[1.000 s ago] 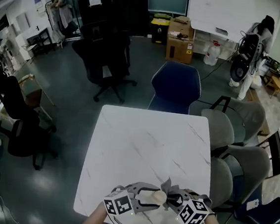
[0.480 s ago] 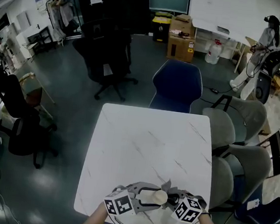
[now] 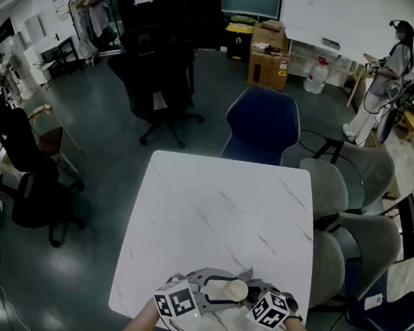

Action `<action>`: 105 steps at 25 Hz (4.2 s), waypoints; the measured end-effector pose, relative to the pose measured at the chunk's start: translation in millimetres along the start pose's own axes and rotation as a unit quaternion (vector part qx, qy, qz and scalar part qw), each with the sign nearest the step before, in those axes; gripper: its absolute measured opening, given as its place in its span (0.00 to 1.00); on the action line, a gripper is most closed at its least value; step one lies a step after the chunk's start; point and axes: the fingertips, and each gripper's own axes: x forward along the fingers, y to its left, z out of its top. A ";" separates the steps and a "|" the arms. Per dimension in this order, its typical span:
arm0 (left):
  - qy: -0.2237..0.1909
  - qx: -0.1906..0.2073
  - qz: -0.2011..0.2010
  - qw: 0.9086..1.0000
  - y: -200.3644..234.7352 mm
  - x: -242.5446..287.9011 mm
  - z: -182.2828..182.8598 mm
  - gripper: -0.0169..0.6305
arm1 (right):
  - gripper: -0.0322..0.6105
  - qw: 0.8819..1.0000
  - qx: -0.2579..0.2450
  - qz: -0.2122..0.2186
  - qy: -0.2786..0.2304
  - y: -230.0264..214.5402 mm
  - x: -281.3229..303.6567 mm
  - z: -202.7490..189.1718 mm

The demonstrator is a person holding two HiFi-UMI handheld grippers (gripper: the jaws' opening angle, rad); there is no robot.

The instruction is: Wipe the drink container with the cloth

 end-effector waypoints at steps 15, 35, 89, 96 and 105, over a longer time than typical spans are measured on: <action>-0.016 -0.023 0.040 0.999 0.6 1.9 -2.1 0.44 | 0.12 0.999 0.038 -0.023 -0.003 1.4 4.8 -3.7; -0.002 -0.039 0.119 0.992 1.5 -0.6 -8.9 0.44 | 0.12 0.988 0.056 -0.091 -0.115 2.6 -83.1 52.6; -0.125 -0.117 0.486 0.857 56.6 -100.1 70.7 0.25 | 0.12 0.857 0.225 -0.301 -0.352 -73.1 -203.5 106.1; -0.124 -0.121 0.476 0.862 55.2 -99.7 69.4 0.25 | 0.12 0.853 0.236 -0.301 -0.355 -72.4 -203.0 106.3; -0.121 -0.117 0.472 0.865 53.3 -95.8 69.1 0.25 | 0.12 0.850 0.234 -0.308 -0.356 -70.5 -207.5 106.8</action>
